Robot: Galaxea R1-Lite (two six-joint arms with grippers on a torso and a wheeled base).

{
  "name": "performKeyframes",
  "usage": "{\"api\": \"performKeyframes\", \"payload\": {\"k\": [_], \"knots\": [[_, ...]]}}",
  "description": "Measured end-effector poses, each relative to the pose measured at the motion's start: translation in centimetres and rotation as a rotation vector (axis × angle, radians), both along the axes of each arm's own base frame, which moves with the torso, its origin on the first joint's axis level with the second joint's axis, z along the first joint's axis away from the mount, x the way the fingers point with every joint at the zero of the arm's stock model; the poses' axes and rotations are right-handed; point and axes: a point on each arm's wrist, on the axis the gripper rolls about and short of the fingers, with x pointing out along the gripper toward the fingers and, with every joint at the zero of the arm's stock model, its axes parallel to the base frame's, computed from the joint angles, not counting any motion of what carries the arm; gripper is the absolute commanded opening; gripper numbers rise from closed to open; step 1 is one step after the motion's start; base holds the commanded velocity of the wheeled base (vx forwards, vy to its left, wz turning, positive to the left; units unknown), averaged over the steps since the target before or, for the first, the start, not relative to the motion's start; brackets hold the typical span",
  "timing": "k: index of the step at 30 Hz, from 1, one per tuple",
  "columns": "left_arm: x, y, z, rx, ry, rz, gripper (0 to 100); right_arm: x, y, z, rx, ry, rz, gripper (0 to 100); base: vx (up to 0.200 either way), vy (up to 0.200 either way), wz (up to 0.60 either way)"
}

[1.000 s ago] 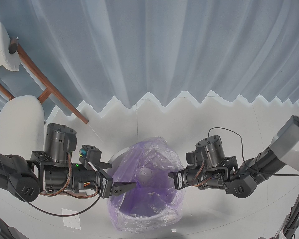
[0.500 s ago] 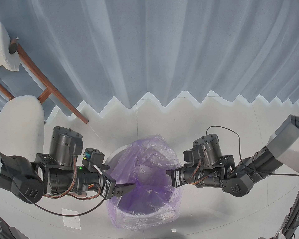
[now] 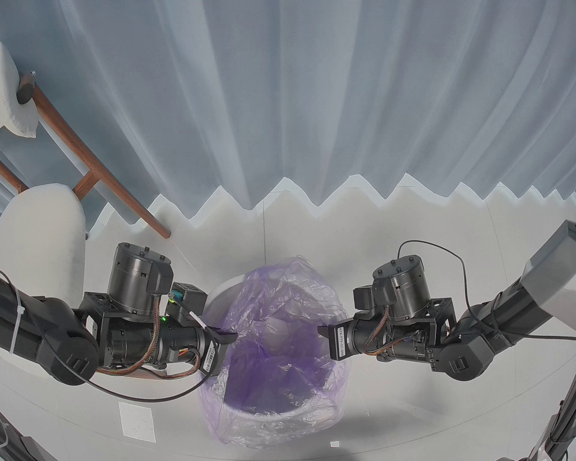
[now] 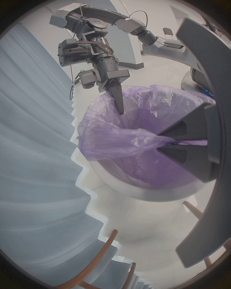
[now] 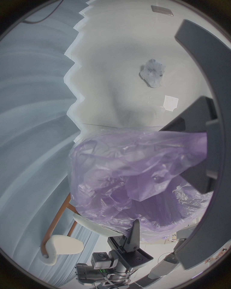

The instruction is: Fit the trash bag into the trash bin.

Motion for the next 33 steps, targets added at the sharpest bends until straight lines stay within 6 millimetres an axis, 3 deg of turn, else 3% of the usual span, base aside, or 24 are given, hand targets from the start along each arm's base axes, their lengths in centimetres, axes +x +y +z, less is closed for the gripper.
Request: {"api": "performKeyframes", "payload": {"k": [14,33], "knots": [[0.2,0.4,2.6,-0.091,-0.055,0.08,0,-0.6,-0.6,0.1,-0.001,0.012,-0.008,0,0.0,0.0,0.0],[1.6,5.0,3.7,-0.103,-0.1,0.261,0,-1.3,-1.3,0.5,0.003,0.011,-0.011,0,0.0,0.0,0.0]]}}
